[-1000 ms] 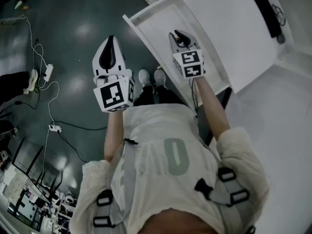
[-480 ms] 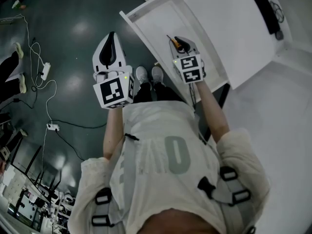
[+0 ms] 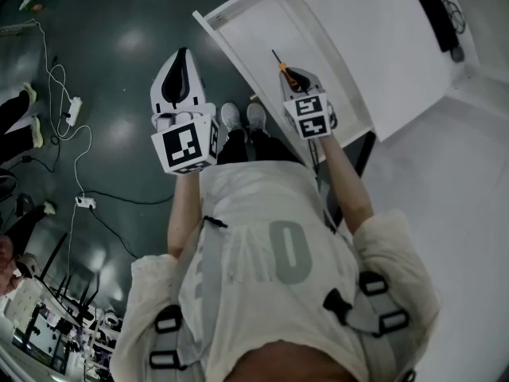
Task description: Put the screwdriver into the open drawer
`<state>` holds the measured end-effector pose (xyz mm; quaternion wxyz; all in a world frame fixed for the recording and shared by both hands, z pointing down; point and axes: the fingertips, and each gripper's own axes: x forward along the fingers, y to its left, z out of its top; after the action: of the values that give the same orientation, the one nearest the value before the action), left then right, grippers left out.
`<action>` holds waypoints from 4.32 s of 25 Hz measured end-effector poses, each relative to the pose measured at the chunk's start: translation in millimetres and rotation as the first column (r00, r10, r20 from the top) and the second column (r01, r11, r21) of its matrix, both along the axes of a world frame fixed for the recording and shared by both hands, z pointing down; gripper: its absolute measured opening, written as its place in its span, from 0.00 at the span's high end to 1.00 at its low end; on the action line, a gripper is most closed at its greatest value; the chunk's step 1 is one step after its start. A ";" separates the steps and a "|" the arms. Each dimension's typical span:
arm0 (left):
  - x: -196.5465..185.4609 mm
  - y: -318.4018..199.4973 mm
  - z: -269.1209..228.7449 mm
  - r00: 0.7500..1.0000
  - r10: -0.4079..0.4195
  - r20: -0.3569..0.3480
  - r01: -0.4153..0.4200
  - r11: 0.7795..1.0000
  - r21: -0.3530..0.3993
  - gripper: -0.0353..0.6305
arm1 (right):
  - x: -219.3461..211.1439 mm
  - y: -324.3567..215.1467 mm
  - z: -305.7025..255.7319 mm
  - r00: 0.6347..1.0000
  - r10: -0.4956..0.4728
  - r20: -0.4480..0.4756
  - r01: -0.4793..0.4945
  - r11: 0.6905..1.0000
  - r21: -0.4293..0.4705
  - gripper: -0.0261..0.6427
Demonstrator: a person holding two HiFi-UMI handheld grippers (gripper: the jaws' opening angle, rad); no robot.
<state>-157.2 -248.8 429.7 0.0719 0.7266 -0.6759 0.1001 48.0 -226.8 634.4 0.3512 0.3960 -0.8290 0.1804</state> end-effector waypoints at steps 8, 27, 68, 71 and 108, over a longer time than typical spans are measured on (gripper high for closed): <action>1.2 5.5 -0.5 1.000 0.005 0.007 -0.005 1.000 -0.005 0.94 | 15.8 10.9 35.9 0.997 0.023 -0.070 -0.029 0.996 -0.083 0.95; 7.1 24.1 -11.7 1.000 0.015 0.017 -0.016 1.000 0.019 0.94 | 26.9 23.2 30.9 0.997 0.027 -0.075 -0.033 0.997 -0.076 0.95; -30.3 26.1 -81.1 1.000 -0.015 -0.013 0.018 0.975 0.222 0.94 | -47.3 -65.8 -214.2 0.986 0.038 0.164 -0.110 0.884 0.455 0.95; -35.9 25.8 -84.6 1.000 -0.024 -0.013 0.027 0.973 0.230 0.94 | -56.4 -55.1 -247.5 0.974 0.024 0.226 -0.141 0.844 0.517 0.95; -53.7 32.3 -96.8 0.998 -0.060 -0.018 0.063 0.963 0.262 0.94 | -86.0 -13.3 -293.7 0.920 -0.051 0.389 -0.196 0.800 0.567 0.95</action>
<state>-211.0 -216.5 333.0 -0.0188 0.7089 -0.7051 0.0039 -38.0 -240.2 340.7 0.0318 0.4747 -0.8796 -0.0012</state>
